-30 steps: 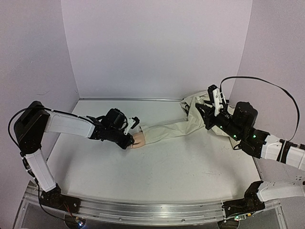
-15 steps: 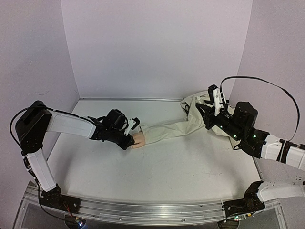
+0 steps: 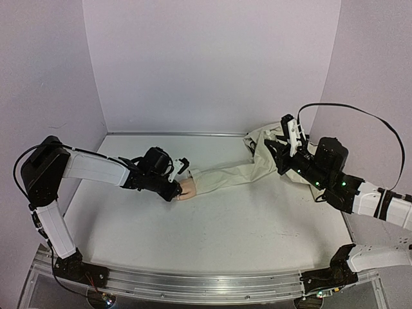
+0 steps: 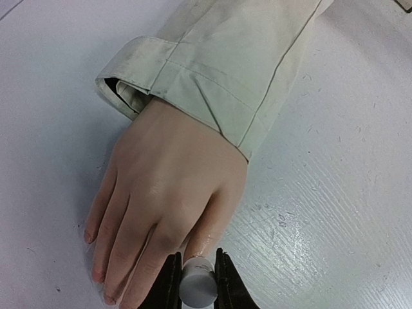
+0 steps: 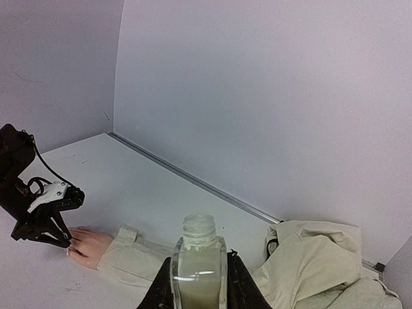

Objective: Paint the nails

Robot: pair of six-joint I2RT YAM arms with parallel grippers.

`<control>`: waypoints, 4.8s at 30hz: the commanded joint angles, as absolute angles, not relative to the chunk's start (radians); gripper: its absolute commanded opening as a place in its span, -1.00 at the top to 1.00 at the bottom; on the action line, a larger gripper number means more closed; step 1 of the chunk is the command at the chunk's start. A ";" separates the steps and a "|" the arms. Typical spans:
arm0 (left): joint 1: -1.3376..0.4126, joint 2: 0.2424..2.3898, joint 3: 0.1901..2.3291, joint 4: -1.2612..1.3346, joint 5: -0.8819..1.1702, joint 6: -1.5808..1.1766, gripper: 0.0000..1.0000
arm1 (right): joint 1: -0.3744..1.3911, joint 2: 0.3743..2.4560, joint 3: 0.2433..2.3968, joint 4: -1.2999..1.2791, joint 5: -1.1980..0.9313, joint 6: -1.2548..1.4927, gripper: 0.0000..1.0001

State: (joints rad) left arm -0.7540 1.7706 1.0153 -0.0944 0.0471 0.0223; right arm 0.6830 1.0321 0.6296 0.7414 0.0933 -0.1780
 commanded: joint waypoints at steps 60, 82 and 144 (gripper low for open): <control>-0.762 1.725 0.977 0.037 0.124 0.222 1.00 | 0.675 1.025 0.633 0.841 0.074 -0.156 1.00; -0.763 1.747 0.990 0.046 0.050 0.241 1.00 | 0.675 1.032 0.637 0.842 0.072 -0.160 1.00; -0.784 1.669 0.924 0.063 0.053 0.219 1.00 | 0.672 1.024 0.631 0.844 0.072 -0.152 1.00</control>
State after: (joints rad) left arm -0.7765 1.6463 0.8722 0.0200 0.0170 0.2340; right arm 0.6781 1.0378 0.6254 0.7555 0.0715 -0.1635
